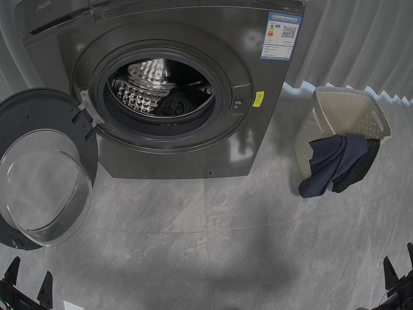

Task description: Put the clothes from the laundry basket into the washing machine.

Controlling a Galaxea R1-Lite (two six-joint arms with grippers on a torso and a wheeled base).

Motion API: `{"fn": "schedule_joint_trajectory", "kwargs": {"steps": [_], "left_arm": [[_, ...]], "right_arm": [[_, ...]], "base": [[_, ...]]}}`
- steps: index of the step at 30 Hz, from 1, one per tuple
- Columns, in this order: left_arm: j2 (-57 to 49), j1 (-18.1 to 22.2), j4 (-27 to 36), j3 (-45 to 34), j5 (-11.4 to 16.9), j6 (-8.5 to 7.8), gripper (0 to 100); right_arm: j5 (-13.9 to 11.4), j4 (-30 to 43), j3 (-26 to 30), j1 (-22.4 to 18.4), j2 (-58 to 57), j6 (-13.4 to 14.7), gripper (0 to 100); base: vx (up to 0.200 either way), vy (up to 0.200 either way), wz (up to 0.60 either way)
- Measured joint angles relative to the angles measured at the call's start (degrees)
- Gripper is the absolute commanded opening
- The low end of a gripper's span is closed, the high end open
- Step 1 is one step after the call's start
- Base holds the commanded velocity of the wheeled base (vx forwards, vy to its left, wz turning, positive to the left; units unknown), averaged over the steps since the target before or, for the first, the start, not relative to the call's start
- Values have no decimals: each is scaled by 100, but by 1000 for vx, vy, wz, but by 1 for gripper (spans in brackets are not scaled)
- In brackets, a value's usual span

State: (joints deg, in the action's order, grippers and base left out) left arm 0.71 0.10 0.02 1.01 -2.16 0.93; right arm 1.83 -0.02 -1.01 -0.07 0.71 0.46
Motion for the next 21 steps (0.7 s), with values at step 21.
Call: {"fn": "schedule_joint_trajectory", "kwargs": {"steps": [21], "left_arm": [[0, -2, -2, 0, -11, 51, 100]], "right_arm": [[-16, 2, 0, -9, 2, -54, 100]], "base": [[0, -200, 0]]}}
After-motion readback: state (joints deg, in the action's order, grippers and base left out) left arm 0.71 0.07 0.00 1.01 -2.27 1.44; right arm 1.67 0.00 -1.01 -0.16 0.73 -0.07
